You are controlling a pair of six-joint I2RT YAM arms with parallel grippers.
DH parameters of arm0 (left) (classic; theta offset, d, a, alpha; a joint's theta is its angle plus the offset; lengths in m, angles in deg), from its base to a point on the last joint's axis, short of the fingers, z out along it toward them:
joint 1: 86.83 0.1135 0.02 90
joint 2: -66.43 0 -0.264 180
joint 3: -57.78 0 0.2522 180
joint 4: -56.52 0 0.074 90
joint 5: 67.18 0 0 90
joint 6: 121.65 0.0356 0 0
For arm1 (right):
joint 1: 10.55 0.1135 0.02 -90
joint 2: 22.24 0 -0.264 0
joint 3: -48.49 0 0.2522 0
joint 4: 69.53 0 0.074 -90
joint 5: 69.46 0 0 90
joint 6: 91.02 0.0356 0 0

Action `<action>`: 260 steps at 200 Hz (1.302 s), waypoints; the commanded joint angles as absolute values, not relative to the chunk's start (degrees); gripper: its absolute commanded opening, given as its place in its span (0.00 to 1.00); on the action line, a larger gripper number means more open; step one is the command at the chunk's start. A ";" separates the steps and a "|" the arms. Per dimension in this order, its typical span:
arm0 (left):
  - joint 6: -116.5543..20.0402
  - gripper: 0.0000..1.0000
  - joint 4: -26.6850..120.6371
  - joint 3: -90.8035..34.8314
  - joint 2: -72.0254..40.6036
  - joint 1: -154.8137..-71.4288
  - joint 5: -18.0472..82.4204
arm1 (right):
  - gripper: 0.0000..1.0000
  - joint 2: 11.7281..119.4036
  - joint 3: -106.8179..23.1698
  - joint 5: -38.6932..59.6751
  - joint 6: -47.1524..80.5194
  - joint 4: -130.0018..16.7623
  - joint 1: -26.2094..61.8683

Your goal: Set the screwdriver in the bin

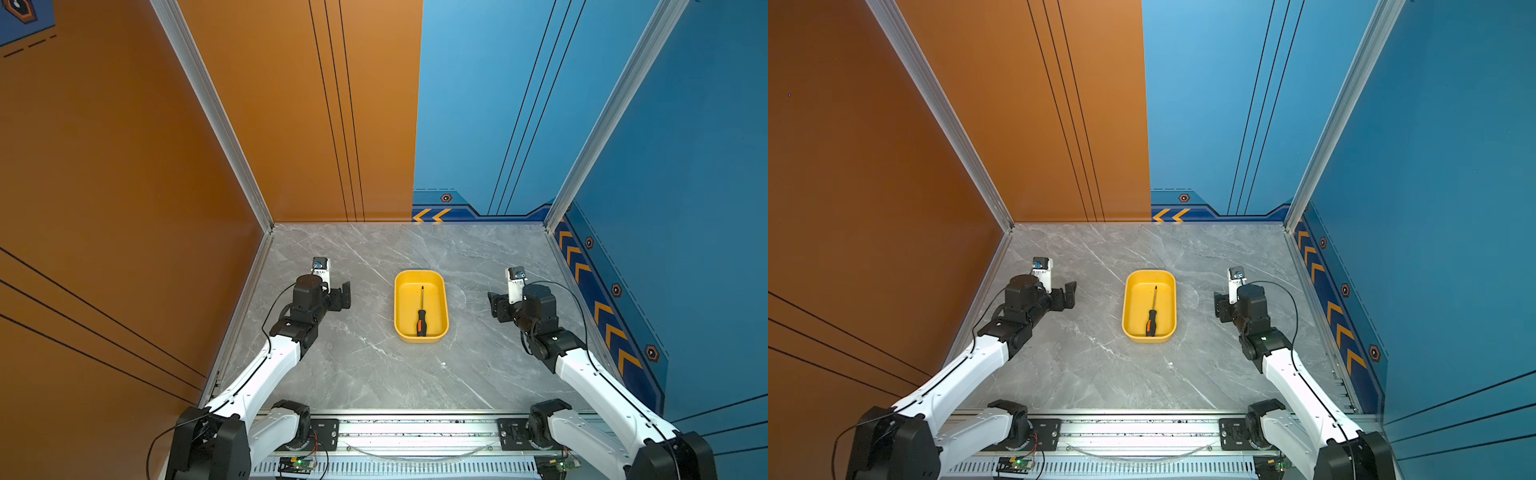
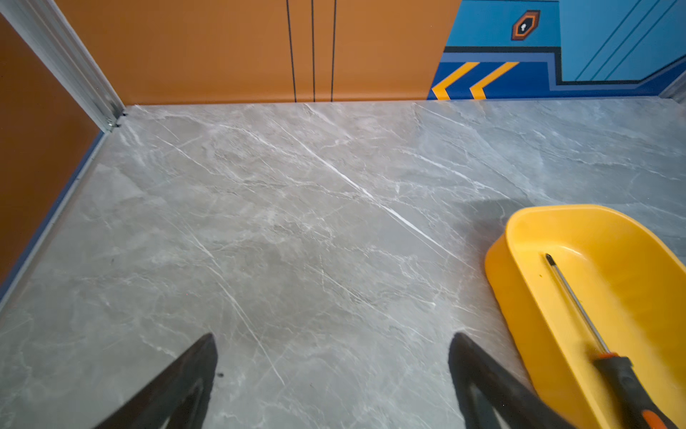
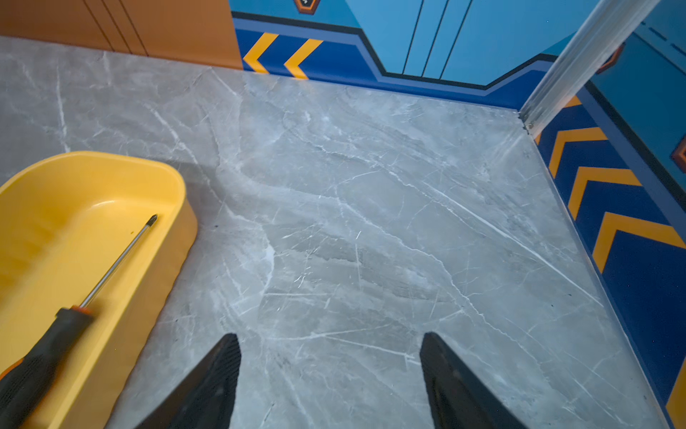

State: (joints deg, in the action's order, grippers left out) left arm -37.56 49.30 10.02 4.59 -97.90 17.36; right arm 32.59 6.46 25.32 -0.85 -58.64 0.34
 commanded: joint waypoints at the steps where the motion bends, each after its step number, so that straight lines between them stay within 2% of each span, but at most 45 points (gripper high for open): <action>1: -34.37 0.98 58.14 13.79 5.17 -96.10 14.83 | 0.75 32.02 11.73 26.66 1.23 -72.56 -3.43; 47: -29.50 0.98 69.69 19.82 3.86 -94.28 13.23 | 0.75 34.31 20.73 25.02 5.50 -89.77 -10.60; 110: -26.03 0.98 76.76 21.48 -3.13 -92.27 12.51 | 0.75 49.75 21.99 26.30 6.17 -106.51 -10.99; 131: -26.96 0.98 83.22 23.55 -6.04 -90.78 14.57 | 0.75 53.18 20.74 26.25 5.68 -108.85 -11.09; 205: -30.02 0.98 90.81 23.69 -15.27 -88.41 18.63 | 0.75 64.90 20.19 27.27 4.44 -119.56 -10.47; 246: -28.90 0.98 100.08 24.22 -23.53 -88.85 19.66 | 0.75 66.35 17.87 29.42 1.45 -116.51 -7.52; 260: -28.97 0.98 96.46 23.13 -22.63 -88.85 19.25 | 0.75 66.36 16.81 29.68 1.01 -114.54 -7.13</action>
State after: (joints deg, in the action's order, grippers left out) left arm -29.06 94.50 23.39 -22.21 -88.83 18.37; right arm 66.08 19.11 27.20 3.17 -115.82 -8.09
